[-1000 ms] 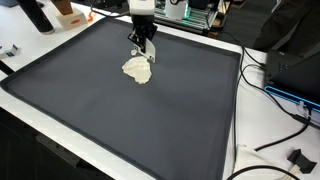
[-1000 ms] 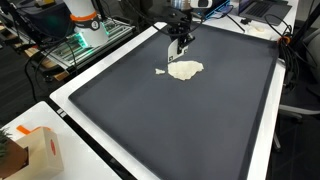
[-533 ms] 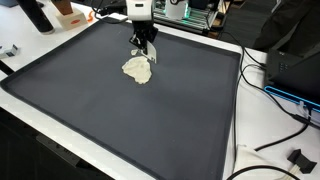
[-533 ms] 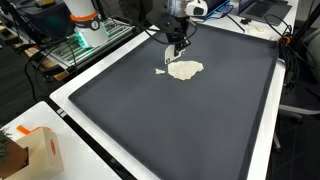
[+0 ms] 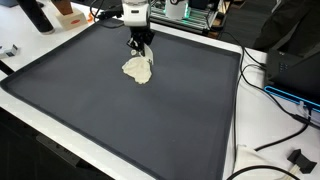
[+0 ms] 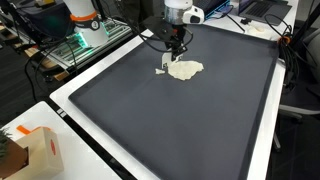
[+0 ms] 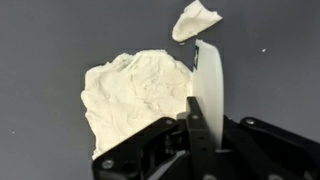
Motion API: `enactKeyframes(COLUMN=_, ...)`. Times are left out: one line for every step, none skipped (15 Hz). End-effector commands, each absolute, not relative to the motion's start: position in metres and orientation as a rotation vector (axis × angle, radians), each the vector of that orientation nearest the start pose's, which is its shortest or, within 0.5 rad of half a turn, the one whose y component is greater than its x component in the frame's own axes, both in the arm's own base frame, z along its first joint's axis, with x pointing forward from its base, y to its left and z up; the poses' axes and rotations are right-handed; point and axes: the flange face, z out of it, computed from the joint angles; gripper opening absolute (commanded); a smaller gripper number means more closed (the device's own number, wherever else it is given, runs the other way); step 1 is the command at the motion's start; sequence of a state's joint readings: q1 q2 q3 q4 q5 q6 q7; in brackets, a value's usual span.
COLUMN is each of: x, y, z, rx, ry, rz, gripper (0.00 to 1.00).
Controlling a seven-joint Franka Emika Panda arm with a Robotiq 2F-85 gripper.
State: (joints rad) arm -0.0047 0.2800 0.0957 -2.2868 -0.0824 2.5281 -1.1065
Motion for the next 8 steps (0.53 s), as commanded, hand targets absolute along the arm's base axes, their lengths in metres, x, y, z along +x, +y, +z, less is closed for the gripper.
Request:
enactKeyframes(x=0.526, y=0.043, z=0.214, rx=-2.536, ry=-1.861, rz=0.061, gripper=0.01)
enactKeyframes(x=0.526, y=0.043, z=0.211, rx=-2.535, ry=-1.863, rz=0.063, gripper=0.01)
enactKeyframes(x=0.528, y=0.045, z=0.21, rx=-2.53, ry=-1.868, rz=0.057, gripper=0.01)
enactKeyframes(x=0.529, y=0.047, z=0.208, rx=-2.524, ry=-1.871, rz=0.057, gripper=0.01)
enactKeyframes(x=0.531, y=0.05, z=0.207, rx=-2.515, ry=-1.873, rz=0.05, gripper=0.01)
enactKeyframes(x=0.532, y=0.053, z=0.206, rx=-2.504, ry=-1.875, rz=0.038, gripper=0.01)
enactKeyframes(x=0.534, y=0.058, z=0.205, rx=-2.497, ry=-1.878, rz=0.027, gripper=0.01)
enactKeyframes(x=0.536, y=0.062, z=0.204, rx=-2.489, ry=-1.88, rz=0.016, gripper=0.01)
